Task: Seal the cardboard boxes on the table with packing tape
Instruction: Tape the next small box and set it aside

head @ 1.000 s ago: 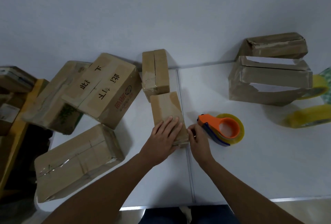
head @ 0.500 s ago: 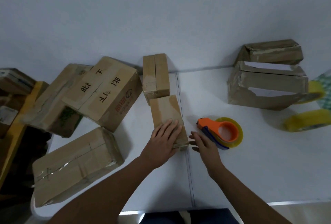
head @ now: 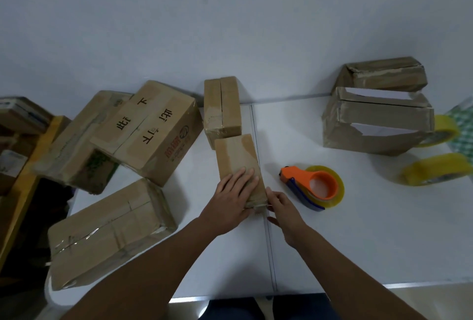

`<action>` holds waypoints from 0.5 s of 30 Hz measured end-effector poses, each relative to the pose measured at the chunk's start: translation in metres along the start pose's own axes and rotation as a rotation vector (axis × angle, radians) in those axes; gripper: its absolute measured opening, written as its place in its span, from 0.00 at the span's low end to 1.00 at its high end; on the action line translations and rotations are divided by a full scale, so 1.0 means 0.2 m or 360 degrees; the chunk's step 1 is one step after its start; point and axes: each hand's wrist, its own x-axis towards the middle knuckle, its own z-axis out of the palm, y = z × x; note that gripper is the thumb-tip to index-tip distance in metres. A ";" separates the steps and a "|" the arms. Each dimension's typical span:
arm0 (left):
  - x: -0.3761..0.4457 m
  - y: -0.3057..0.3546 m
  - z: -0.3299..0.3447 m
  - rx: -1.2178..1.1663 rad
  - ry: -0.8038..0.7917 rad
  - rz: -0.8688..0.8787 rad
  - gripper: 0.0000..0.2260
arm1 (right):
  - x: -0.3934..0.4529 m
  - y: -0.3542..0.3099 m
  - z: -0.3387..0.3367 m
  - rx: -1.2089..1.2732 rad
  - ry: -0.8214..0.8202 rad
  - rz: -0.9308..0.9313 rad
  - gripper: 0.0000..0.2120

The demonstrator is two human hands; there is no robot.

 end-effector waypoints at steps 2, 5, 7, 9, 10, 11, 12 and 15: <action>0.01 0.01 -0.03 -0.0139 -0.0042 -0.0018 0.33 | 0.00 -0.01 -0.01 -0.0265 0.0095 -0.0135 0.16; 0.06 0.01 -0.12 -0.0687 -0.0103 -0.0172 0.25 | 0.01 0.00 -0.02 -0.0691 0.0409 -0.0706 0.14; 0.08 0.00 -0.22 -0.1145 -0.0043 -0.0337 0.20 | 0.00 0.00 0.01 -0.1041 0.0550 -0.1151 0.12; 0.06 -0.02 -0.30 -0.1438 0.0160 -0.0597 0.19 | 0.00 -0.04 0.06 -0.1352 0.0512 -0.1419 0.13; 0.03 -0.04 -0.32 -0.1512 0.0303 -0.0752 0.19 | 0.00 -0.06 0.08 -0.1477 0.0414 -0.1475 0.15; 0.00 -0.05 -0.33 -0.1571 0.0432 -0.0905 0.17 | 0.00 -0.08 0.11 -0.1608 0.0281 -0.1476 0.19; -0.04 -0.07 -0.32 -0.1647 0.0522 -0.1074 0.16 | 0.01 -0.09 0.13 -0.1771 0.0147 -0.1457 0.23; -0.15 -0.08 -0.21 -0.2202 0.0602 -0.1675 0.12 | 0.07 -0.09 0.17 -0.2310 -0.0046 -0.1383 0.34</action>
